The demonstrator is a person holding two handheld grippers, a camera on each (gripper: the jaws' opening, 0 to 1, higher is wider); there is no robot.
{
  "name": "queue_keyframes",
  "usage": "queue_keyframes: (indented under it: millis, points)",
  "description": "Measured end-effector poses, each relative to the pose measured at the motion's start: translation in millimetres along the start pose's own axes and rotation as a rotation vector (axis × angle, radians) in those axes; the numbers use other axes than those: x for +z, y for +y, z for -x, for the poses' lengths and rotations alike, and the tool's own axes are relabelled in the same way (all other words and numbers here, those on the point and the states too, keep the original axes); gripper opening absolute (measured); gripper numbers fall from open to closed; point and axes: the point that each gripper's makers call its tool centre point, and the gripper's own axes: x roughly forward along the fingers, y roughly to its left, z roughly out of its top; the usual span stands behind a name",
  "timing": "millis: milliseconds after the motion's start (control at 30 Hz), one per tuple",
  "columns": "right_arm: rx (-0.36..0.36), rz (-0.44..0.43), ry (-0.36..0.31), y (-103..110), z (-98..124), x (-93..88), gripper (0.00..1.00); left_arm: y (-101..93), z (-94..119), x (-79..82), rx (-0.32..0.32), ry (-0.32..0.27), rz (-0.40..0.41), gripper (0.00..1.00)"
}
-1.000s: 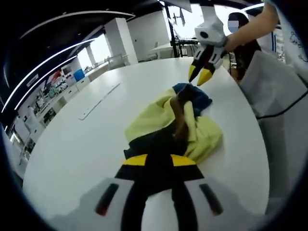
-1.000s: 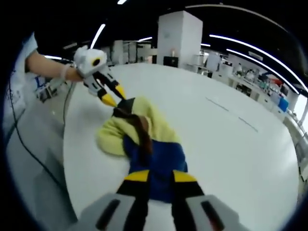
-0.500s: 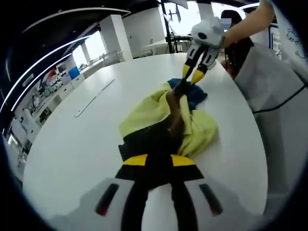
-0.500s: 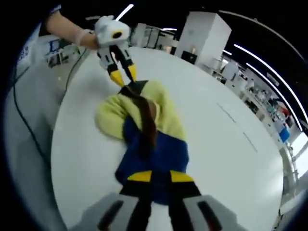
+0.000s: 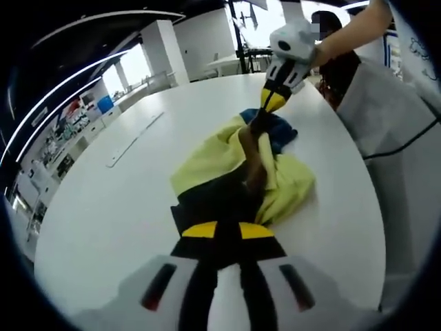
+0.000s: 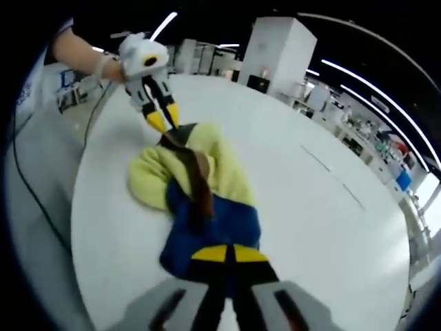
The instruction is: Fold the garment on the visible template until the final outline fits inside the template.
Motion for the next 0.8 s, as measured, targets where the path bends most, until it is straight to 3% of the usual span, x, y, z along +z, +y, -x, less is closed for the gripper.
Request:
queue_keyframes:
  millis: [200,367,433,500,567,667,800]
  points:
    - [-0.013,-0.019,-0.008,-1.3,3.4,1.4,0.0,2.5,-1.7,-1.1,0.012,0.002,0.018,0.0]
    - [-0.043,-0.102,-0.048,-6.7,13.6,9.0,0.0,12.6,2.8,-2.9,0.025,-0.024,0.14,0.0]
    - [-0.057,-0.159,-0.076,-10.3,19.7,13.9,0.0,16.9,7.7,-3.0,0.031,-0.037,0.244,0.0]
    - [-0.074,-0.204,-0.127,-14.9,31.6,26.7,0.0,22.6,15.1,9.5,0.064,-0.09,0.319,0.0]
    - [-0.082,-0.239,-0.174,-17.9,42.7,38.7,0.0,38.5,30.7,21.6,0.133,-0.148,0.446,0.0]
    - [-0.094,-0.268,-0.218,-23.1,56.0,51.6,0.0,49.4,49.1,45.7,0.163,-0.243,0.572,0.0]
    - [-0.107,-0.316,-0.281,-28.6,77.3,72.7,0.0,71.3,72.2,66.2,0.206,-0.357,0.62,0.0]
